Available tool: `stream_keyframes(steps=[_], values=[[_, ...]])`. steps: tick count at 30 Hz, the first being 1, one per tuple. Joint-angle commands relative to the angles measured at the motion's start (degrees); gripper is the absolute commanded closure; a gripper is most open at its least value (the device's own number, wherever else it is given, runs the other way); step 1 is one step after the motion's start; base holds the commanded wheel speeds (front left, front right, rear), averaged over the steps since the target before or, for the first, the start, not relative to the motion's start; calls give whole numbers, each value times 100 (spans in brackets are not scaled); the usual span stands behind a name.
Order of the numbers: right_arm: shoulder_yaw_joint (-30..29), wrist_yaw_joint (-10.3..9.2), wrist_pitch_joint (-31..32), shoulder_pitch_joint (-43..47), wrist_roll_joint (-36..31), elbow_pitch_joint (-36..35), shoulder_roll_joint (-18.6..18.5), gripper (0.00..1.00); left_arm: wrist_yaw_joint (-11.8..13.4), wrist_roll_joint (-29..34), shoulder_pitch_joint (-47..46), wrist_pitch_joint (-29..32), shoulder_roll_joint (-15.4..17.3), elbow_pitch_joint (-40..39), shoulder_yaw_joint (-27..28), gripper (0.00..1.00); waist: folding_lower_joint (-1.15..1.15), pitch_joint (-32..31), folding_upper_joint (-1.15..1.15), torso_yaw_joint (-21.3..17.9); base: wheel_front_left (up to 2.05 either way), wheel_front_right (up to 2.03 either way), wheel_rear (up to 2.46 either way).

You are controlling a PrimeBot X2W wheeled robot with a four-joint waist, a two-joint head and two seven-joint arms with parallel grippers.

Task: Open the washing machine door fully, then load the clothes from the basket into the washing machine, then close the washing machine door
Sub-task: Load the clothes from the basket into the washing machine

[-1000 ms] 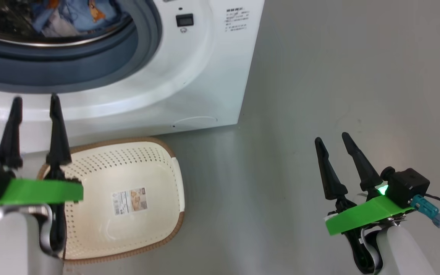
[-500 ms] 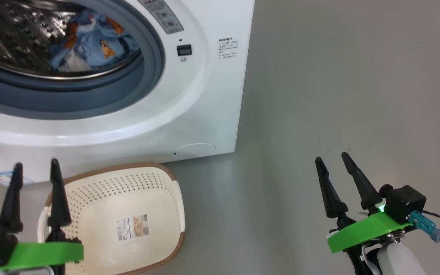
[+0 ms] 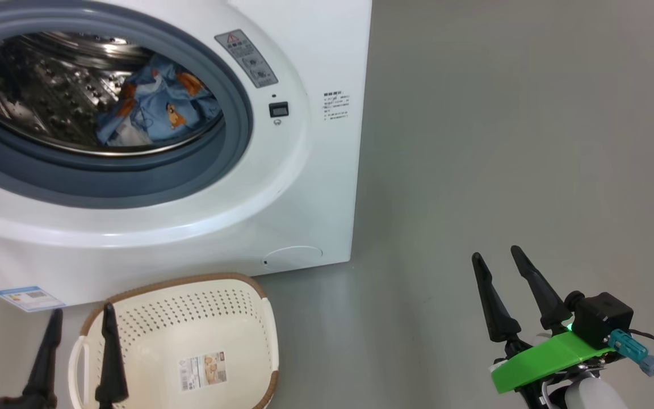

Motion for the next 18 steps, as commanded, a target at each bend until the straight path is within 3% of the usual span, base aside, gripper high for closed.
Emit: stream_keyframes(steps=[1,18], values=[[114,9,-27,71,-76,-158,-27,0,75,54,7,-29,73,-187,137,0,0,-83,0,8,0,0,0],[40,9,-27,335,-185,-231,-37,0,421,72,640,-29,71,-259,-156,0,0,-485,0,38,0,0,0]])
